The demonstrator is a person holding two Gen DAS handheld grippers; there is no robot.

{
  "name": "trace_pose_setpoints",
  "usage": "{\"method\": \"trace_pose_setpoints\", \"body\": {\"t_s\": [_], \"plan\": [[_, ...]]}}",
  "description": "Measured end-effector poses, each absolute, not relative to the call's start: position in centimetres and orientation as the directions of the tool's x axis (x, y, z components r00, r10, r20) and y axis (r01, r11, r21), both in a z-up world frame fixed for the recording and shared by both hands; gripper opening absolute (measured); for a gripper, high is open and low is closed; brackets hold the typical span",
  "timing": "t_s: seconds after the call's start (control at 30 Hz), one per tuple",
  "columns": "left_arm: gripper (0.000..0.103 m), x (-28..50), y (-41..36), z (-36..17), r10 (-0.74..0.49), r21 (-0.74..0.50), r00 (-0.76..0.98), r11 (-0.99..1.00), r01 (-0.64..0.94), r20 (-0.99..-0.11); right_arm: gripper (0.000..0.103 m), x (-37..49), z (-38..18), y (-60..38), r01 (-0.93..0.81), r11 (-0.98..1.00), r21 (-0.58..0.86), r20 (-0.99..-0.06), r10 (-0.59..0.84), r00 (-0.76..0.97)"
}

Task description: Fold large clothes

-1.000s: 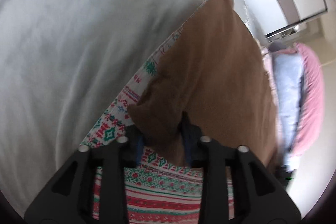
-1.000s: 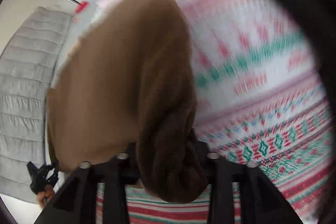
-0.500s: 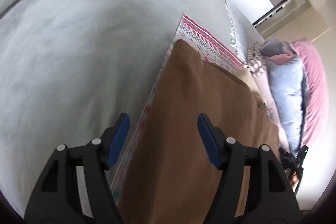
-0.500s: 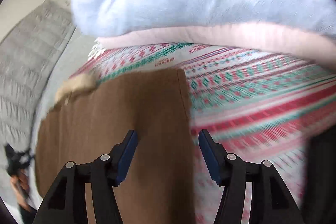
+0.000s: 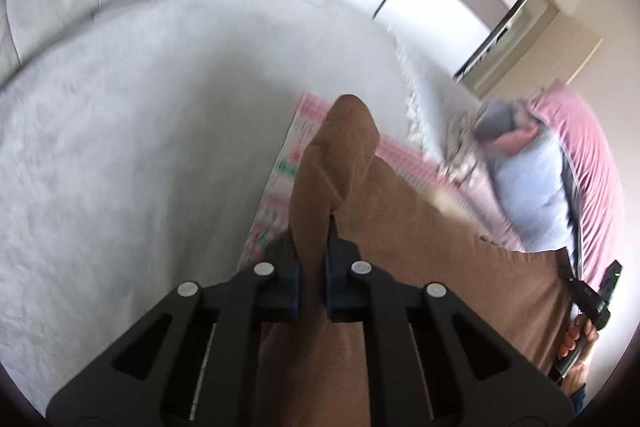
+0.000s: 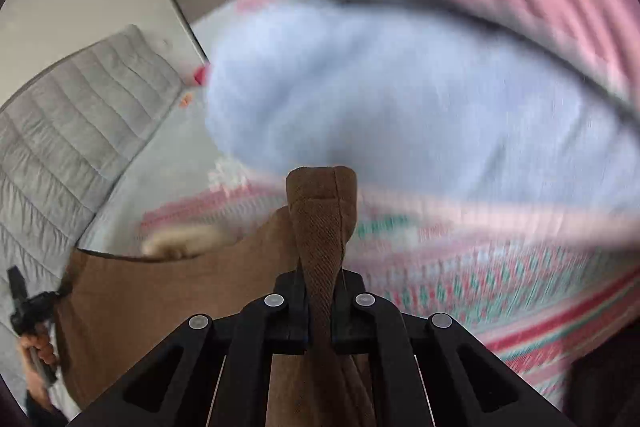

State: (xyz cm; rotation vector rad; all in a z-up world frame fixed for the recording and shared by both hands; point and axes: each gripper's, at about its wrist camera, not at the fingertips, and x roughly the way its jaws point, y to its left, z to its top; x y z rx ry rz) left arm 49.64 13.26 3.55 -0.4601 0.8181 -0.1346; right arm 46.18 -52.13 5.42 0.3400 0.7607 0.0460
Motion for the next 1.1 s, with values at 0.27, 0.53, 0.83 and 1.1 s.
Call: {"method": "trace_pose_setpoints", "body": {"t_s": [0.27, 0.53, 0.83, 1.1], "plan": [[0.010, 53.0, 12.3, -0.5, -0.122, -0.322, 0.680, 0.931, -0.175, -0.723, 0.005, 51.1, 1.5, -51.3, 0.172, 0.956, 0.238, -0.713, 0.052, 0.700], [0.020, 54.0, 10.7, -6.2, 0.008, -0.171, 0.628, 0.960, -0.224, -0.778, 0.026, 53.6, -7.8, -48.4, 0.259, 0.966, 0.026, -0.815, -0.129, 0.565], [0.043, 47.3, 14.2, 3.4, -0.095, -0.322, 0.720, 0.929, -0.185, -0.687, 0.054, 45.6, -0.6, -50.9, 0.305, 0.951, 0.058, -0.803, -0.137, 0.580], [0.073, 34.2, 8.5, 7.1, -0.158, -0.284, 0.694, 0.956, -0.069, -0.702, 0.056, 32.8, 4.3, -46.7, 0.157, 0.953, 0.259, -0.799, 0.121, 0.589]]}}
